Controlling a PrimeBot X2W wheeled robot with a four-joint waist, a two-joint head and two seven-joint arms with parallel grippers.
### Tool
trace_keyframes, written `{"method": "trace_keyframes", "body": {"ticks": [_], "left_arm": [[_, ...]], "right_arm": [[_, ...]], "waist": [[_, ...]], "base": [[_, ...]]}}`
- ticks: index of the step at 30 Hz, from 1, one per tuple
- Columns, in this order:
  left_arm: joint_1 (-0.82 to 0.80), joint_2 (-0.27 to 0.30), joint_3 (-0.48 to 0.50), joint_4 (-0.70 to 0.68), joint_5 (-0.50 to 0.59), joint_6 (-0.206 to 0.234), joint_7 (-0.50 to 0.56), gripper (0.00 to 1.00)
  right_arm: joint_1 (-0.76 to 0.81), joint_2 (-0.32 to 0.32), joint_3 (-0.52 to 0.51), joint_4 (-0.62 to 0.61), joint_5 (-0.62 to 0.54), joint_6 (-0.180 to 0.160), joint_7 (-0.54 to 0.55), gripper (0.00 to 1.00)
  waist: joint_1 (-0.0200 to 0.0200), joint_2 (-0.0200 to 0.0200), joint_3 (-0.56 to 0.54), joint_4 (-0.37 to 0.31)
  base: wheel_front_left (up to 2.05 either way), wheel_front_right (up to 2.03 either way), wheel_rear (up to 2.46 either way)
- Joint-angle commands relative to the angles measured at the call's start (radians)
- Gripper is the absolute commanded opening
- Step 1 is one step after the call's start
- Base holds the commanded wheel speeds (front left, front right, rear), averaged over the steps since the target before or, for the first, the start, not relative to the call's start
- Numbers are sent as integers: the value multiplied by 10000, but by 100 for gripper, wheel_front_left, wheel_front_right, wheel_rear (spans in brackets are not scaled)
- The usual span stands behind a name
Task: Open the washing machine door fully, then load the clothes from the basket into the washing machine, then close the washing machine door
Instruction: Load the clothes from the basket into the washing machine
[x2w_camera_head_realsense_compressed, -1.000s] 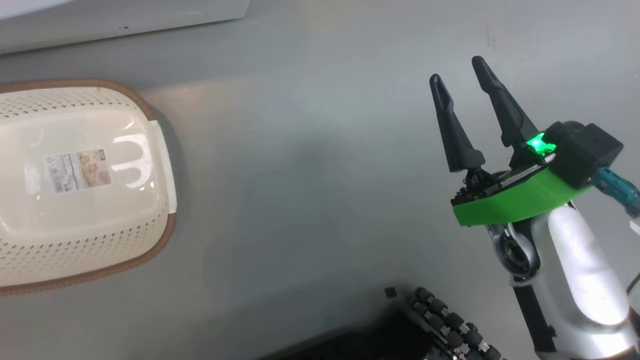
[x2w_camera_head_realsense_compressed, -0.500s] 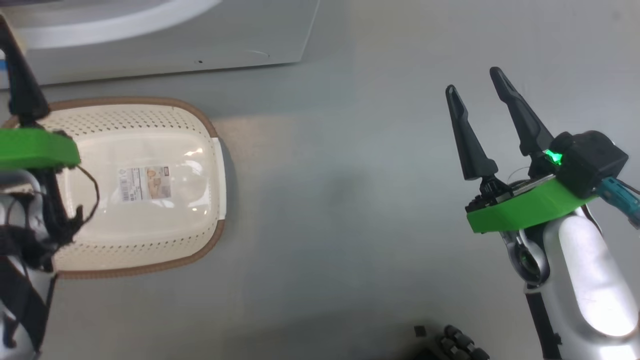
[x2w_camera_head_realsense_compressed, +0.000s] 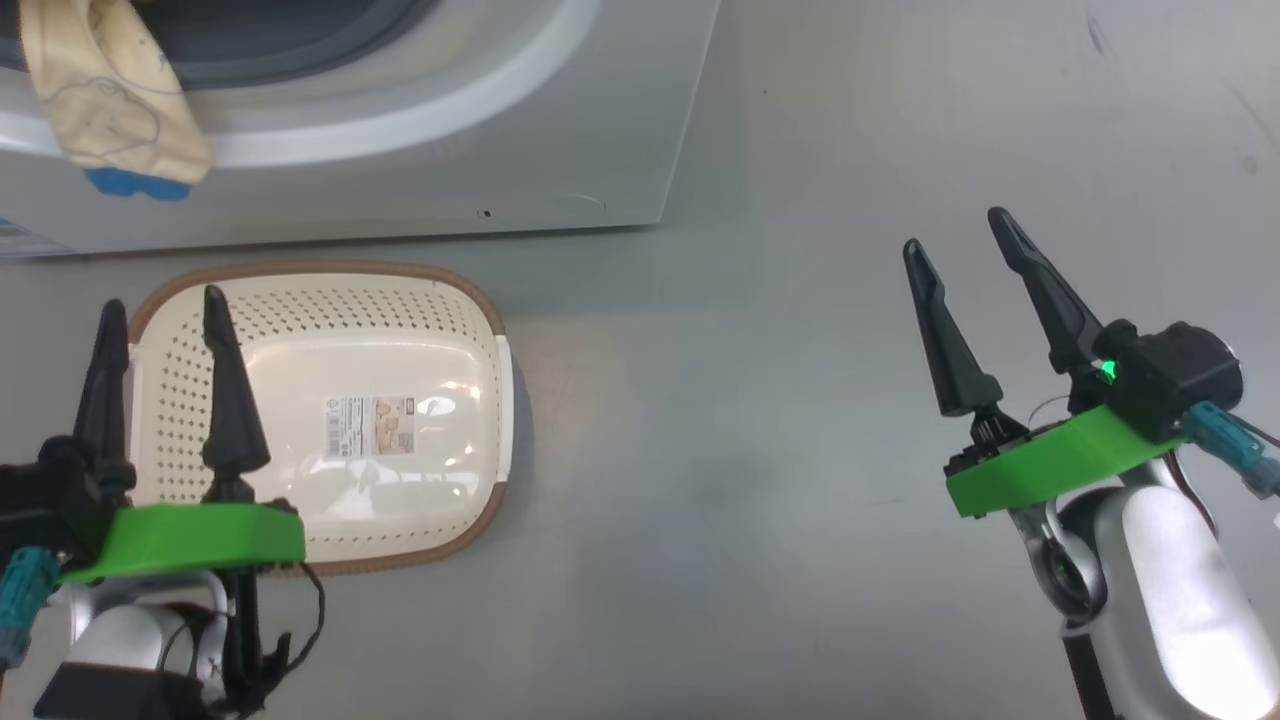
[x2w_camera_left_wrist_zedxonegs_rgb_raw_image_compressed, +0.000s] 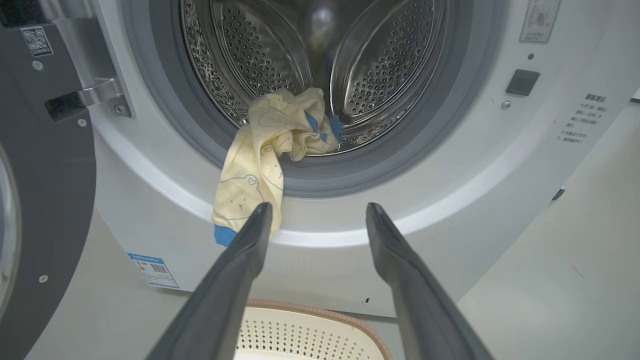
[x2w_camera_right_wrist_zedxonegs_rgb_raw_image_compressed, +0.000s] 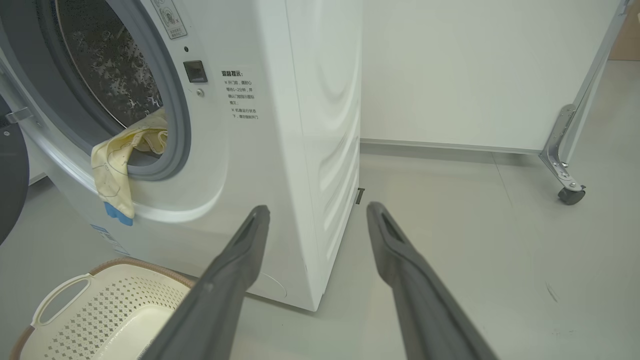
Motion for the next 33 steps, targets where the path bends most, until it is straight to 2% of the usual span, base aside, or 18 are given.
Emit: {"method": "trace_keyframes", "body": {"ticks": [1,14,33], "left_arm": [[150,254,338,-373,116,1558,-44,100],[1279,228,61,-539,36,1702,148,100],[1259,51,-109,-401,-166,1661,161,100]], "right_arm": [[211,-61,166,-335,-87,-29,42,100],[1168,-57,118,-671,-37,-29,373,100],[1403,-55,96,-1055,-37,-29,671,100]], "waist": [[1,-1,-383,101],[1,-1,-1509,50],[1,-1,-1616,178]], "base": [[0,0,0],[0,0,0],[0,0,0]]}}
